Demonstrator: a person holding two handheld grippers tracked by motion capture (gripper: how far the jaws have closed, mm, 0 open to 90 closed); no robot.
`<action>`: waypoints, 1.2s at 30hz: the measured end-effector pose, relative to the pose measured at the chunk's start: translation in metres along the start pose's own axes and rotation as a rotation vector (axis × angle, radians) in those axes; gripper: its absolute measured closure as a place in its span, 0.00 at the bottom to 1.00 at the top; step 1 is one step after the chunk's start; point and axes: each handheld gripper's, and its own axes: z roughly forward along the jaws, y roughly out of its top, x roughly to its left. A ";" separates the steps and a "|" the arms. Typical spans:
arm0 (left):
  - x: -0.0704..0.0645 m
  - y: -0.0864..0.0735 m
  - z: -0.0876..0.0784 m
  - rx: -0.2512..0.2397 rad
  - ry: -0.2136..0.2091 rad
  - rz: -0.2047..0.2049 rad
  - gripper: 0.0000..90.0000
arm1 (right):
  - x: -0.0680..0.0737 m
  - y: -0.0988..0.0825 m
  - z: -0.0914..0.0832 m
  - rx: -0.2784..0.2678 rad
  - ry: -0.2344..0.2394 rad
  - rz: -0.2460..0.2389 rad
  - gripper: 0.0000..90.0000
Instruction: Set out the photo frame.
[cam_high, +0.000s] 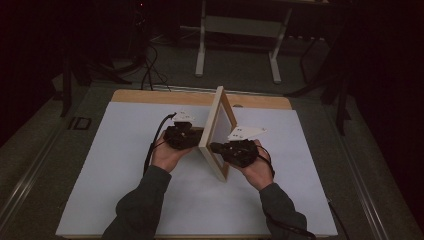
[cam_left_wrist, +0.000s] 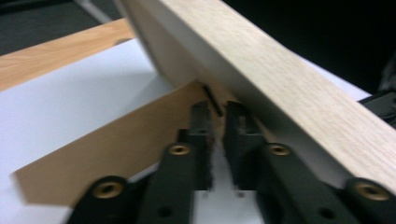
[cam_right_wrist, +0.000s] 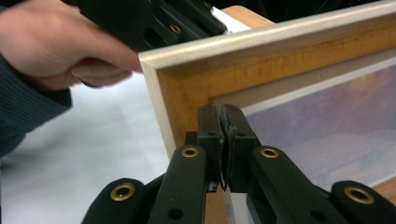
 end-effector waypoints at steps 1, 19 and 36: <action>0.000 0.001 -0.002 0.000 0.015 -0.003 0.85 | -0.001 -0.001 -0.001 0.004 -0.002 -0.001 0.97; 0.001 0.014 -0.029 -0.072 0.088 -0.073 0.56 | -0.020 -0.024 -0.018 0.028 -0.046 0.043 0.89; -0.023 0.023 -0.037 -0.100 0.015 -0.060 0.44 | -0.027 -0.034 -0.023 0.027 -0.052 0.075 0.80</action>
